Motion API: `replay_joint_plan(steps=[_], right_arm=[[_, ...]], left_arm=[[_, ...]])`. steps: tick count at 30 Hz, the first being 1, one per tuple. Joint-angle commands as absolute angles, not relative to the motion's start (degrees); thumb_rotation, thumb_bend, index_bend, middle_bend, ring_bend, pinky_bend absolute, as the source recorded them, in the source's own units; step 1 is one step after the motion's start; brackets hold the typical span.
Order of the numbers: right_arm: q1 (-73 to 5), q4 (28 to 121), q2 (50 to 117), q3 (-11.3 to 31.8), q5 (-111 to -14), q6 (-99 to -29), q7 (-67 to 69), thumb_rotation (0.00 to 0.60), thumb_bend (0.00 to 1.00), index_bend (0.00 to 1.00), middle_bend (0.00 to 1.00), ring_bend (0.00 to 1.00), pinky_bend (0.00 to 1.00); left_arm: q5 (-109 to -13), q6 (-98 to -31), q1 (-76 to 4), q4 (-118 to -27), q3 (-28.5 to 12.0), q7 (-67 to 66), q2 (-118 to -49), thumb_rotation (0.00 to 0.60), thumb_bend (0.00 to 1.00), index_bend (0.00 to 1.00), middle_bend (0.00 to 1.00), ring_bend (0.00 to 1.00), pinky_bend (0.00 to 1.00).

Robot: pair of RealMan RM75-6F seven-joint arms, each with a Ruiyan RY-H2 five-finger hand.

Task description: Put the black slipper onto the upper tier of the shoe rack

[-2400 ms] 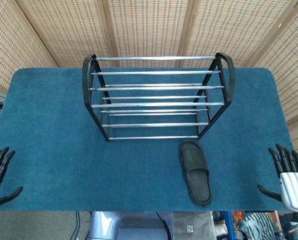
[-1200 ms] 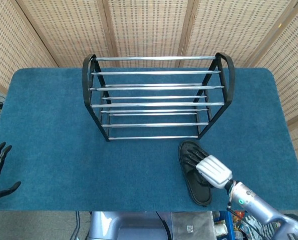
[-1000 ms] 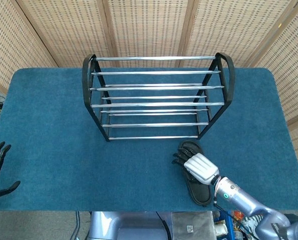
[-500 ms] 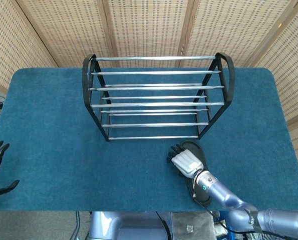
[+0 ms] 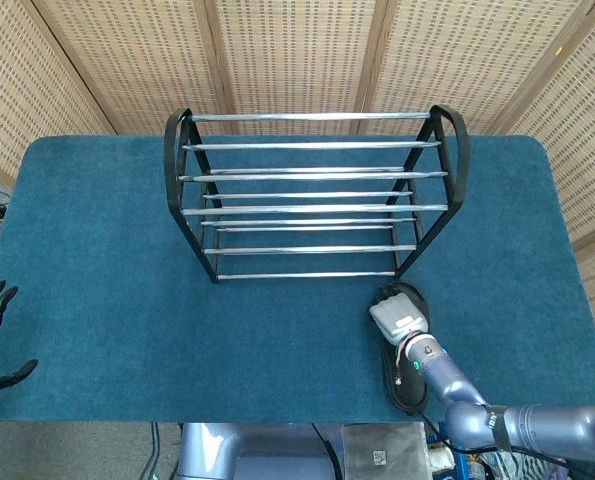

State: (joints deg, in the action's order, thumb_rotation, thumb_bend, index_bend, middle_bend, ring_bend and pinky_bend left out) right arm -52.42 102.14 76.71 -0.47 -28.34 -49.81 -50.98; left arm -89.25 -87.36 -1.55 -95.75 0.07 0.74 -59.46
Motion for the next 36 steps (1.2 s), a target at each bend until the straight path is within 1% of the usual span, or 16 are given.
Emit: replay_joint_plan(steps=[1, 5, 11, 14, 16, 17, 18, 19, 20, 21, 22, 26, 29, 30, 31, 36], right_arm=[[-53.99, 103.13, 74.37, -2.34, -23.74, -52.34, -52.98, 0.600, 1.00, 0.33, 0.26, 0.05, 0.09], [-54.78, 103.90, 72.49, -3.51, -19.57, -53.61, -53.88, 0.600, 1.00, 0.33, 0.26, 0.07, 0.10], [-56.54, 104.88, 69.62, -5.93, -12.12, -55.17, -56.38, 0.600, 1.00, 0.33, 0.28, 0.17, 0.21], [-57.13, 104.86, 68.66, -6.79, -8.83, -55.95, -57.16, 0.600, 1.00, 0.33, 0.28, 0.17, 0.21], [-57.39, 105.08, 67.74, -7.10, -7.38, -55.93, -57.23, 0.600, 0.99, 0.32, 0.25, 0.16, 0.21], [-57.46, 105.32, 67.18, -7.09, -7.12, -55.73, -57.00, 0.600, 0.91, 0.27, 0.19, 0.13, 0.20], [-57.35, 105.83, 66.27, -6.96, -7.43, -55.44, -56.30, 0.600, 0.71, 0.18, 0.11, 0.08, 0.16], [-57.16, 106.28, 65.54, -6.87, -8.38, -55.21, -55.68, 0.600, 0.53, 0.12, 0.06, 0.05, 0.12], [-56.80, 106.77, 64.77, -6.70, -10.01, -55.00, -54.84, 0.600, 0.25, 0.04, 0.01, 0.01, 0.06], [-56.25, 107.37, 63.85, -6.49, -12.55, -54.81, -53.73, 0.600, 0.12, 0.01, 0.00, 0.00, 0.03], [-55.51, 108.05, 62.92, -6.33, -15.33, -54.71, -52.46, 0.600, 0.01, 0.00, 0.00, 0.00, 0.01], [-51.45, 111.69, 59.04, -5.77, -29.44, -54.37, -46.10, 0.600, 0.00, 0.00, 0.00, 0.00, 0.00], [-47.42, 113.11, 57.16, -6.65, -43.62, -54.62, -41.31, 0.600, 0.00, 0.00, 0.00, 0.00, 0.00], [-44.88, 112.91, 56.72, -7.48, -51.98, -55.00, -37.87, 0.600, 0.00, 0.00, 0.00, 0.00, 0.00], [-43.34, 112.28, 56.68, -8.03, -57.08, -55.22, -35.32, 0.600, 0.00, 0.00, 0.00, 0.00, 0.00], [-40.14, 109.35, 57.65, -10.79, -69.69, -53.82, -28.89, 0.600, 0.00, 0.00, 0.00, 0.00, 0.00]], left_arm=[[-89.68, -87.57, -1.49, -95.73, 0.27, 0.46, -59.62, 0.600, 0.20, 0.00, 0.00, 0.00, 0.00], [-89.93, -87.67, -1.44, -95.89, 0.42, -0.12, -59.76, 0.600, 0.20, 0.00, 0.00, 0.00, 0.00], [-89.65, -87.24, -1.40, -96.36, 0.66, -0.78, -59.59, 0.600, 0.20, 0.00, 0.00, 0.00, 0.00], [-89.48, -87.15, -1.39, -96.58, 0.67, -0.77, -59.41, 0.600, 0.20, 0.00, 0.00, 0.00, 0.00], [-89.55, -87.27, -1.33, -96.66, 0.70, -0.72, -59.33, 0.600, 0.20, 0.00, 0.00, 0.00, 0.00], [-89.61, -87.33, -1.30, -96.70, 0.73, -0.70, -59.31, 0.600, 0.20, 0.00, 0.00, 0.00, 0.00], [-89.71, -87.42, -1.26, -96.71, 0.77, -0.63, -59.26, 0.600, 0.20, 0.00, 0.00, 0.00, 0.00], [-89.79, -87.49, -1.23, -96.71, 0.80, -0.58, -59.24, 0.600, 0.20, 0.00, 0.00, 0.00, 0.00], [-89.85, -87.54, -1.21, -96.71, 0.82, -0.54, -59.21, 0.600, 0.20, 0.00, 0.00, 0.00, 0.00], [-89.92, -87.59, -1.20, -96.74, 0.83, -0.53, -59.20, 0.600, 0.20, 0.00, 0.00, 0.00, 0.00], [-89.95, -87.62, -1.18, -96.72, 0.85, -0.50, -59.18, 0.600, 0.20, 0.00, 0.00, 0.00, 0.00], [-90.12, -87.70, -1.15, -96.63, 0.93, -0.48, -59.20, 0.600, 0.20, 0.00, 0.00, 0.00, 0.00], [-90.24, -87.67, -1.17, -96.61, 0.97, -0.67, -59.27, 0.600, 0.20, 0.00, 0.00, 0.00, 0.00], [-90.29, -87.62, -1.21, -96.66, 0.99, -0.87, -59.32, 0.600, 0.20, 0.00, 0.00, 0.00, 0.00], [-90.31, -87.60, -1.22, -96.71, 1.01, -1.01, -59.35, 0.600, 0.20, 0.00, 0.00, 0.00, 0.00], [-90.50, -87.63, -1.20, -96.78, 1.13, -1.36, -59.43, 0.600, 0.20, 0.00, 0.00, 0.00, 0.00]])
